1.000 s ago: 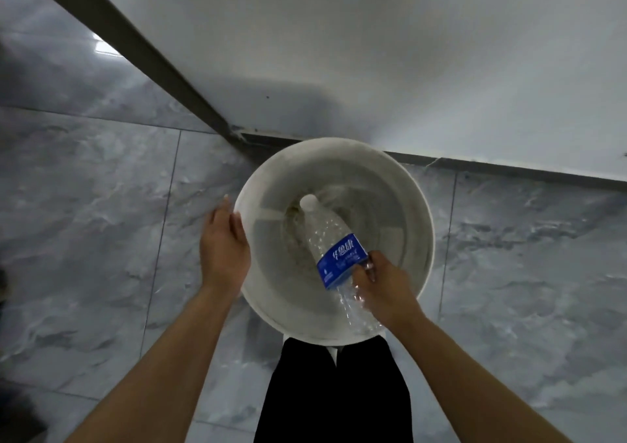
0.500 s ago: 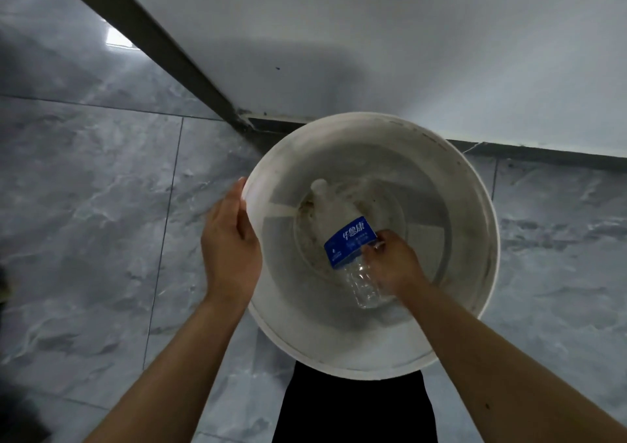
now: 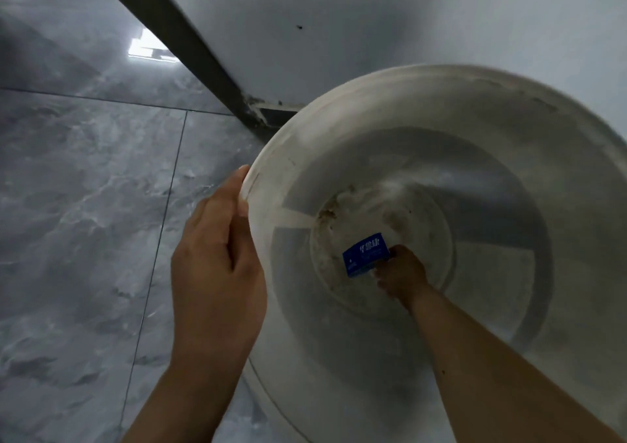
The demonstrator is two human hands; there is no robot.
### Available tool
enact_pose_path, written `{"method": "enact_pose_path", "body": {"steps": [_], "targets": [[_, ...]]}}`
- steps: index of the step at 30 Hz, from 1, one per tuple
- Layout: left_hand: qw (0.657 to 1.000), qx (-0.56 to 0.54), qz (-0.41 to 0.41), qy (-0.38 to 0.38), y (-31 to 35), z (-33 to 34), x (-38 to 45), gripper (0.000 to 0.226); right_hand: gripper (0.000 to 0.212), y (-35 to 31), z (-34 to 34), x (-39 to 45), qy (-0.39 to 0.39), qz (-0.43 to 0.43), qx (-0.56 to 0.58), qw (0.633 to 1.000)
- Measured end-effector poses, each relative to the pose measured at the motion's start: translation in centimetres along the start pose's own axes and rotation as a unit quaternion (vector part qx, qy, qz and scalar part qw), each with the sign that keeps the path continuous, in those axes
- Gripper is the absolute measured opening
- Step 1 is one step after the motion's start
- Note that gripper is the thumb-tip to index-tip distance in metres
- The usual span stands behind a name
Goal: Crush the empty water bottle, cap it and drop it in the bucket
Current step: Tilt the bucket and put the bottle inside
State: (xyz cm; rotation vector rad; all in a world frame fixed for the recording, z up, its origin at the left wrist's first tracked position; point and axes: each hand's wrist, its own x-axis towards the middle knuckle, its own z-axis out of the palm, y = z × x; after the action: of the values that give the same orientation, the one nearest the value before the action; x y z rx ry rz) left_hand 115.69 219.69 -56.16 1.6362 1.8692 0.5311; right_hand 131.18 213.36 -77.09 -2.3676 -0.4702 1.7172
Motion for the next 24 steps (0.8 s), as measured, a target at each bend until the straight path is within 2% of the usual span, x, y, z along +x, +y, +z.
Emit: {"method": "enact_pose_path", "body": {"steps": [4,8,18,24], "targets": [[1.000,-0.010,0.012,0.011,-0.6,0.2,0.0,0.033,0.026,0.6,1.1,1.8,-0.003,-0.008,-0.044,0.999],[0.999,-0.029,0.023,0.015,-1.0,0.1,0.2,0.040,0.027,1.3,1.6,2.7,0.008,-0.006,-0.085,0.996],[0.999,-0.033,0.027,0.014,-0.8,0.0,0.1,0.039,0.037,1.2,1.1,2.2,0.012,-0.023,-0.175,0.984],[1.000,-0.013,0.021,0.015,-0.8,0.2,0.0,0.037,0.039,-0.3,-0.5,0.2,-0.016,-0.047,-0.174,0.983]]}}
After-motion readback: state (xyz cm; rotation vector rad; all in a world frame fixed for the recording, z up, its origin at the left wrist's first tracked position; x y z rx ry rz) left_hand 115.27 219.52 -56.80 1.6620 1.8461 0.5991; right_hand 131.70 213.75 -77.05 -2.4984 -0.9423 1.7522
